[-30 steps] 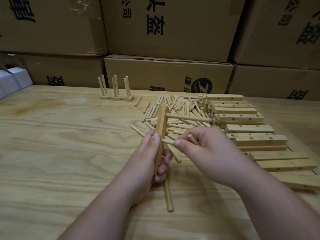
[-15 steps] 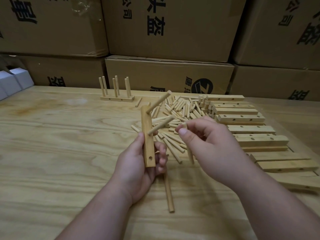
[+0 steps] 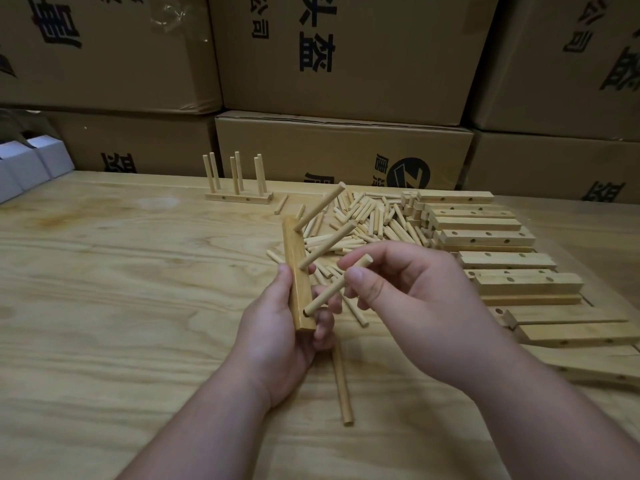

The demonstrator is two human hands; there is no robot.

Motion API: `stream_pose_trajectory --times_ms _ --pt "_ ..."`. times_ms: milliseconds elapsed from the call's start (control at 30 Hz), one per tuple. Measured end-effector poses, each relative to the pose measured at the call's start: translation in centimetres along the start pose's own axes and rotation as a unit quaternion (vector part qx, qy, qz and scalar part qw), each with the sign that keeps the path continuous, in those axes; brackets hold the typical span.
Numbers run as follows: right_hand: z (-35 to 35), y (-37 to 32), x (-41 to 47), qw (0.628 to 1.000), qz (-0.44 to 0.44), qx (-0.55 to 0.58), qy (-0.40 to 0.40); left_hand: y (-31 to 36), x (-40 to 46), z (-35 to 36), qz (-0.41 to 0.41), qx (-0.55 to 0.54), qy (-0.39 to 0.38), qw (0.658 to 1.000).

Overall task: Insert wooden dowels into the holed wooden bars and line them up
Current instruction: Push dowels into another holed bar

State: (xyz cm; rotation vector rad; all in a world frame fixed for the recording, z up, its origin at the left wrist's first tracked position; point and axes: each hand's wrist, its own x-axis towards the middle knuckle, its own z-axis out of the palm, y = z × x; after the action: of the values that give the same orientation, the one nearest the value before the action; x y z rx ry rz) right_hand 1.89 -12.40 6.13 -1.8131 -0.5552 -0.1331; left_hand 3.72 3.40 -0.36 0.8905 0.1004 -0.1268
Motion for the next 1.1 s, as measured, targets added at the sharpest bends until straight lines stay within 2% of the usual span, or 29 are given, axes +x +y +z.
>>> stream_pose_trajectory --times_ms 333,567,633,733,933,1000,1100 --pt "-0.5 -0.5 -0.3 0.996 0.009 0.028 -0.087 -0.3 0.3 -0.2 0.012 -0.019 0.011 1.0" --pt "-0.7 0.1 0.0 0.994 0.011 -0.011 -0.106 -0.4 0.4 -0.3 -0.016 -0.011 0.018 1.0" --pt "-1.3 0.2 0.1 0.992 0.008 -0.061 -0.114 -0.3 0.3 -0.3 -0.024 -0.017 -0.009 1.0" --pt "-2.7 0.3 0.1 0.992 0.024 -0.073 -0.098 0.2 0.0 -0.4 -0.038 -0.015 -0.071 0.997" --pt "-4.8 1.6 0.8 0.978 0.045 -0.2 0.049 0.8 -0.4 -1.0 -0.1 0.045 -0.149 0.983" --pt "-4.9 1.9 0.9 0.977 0.055 -0.198 0.052 1.0 -0.6 -1.0 -0.127 0.075 -0.173 0.974" --pt "-4.8 2.0 0.8 0.973 0.047 -0.225 0.003 1.2 -0.8 -1.2 -0.151 0.117 -0.203 0.96"
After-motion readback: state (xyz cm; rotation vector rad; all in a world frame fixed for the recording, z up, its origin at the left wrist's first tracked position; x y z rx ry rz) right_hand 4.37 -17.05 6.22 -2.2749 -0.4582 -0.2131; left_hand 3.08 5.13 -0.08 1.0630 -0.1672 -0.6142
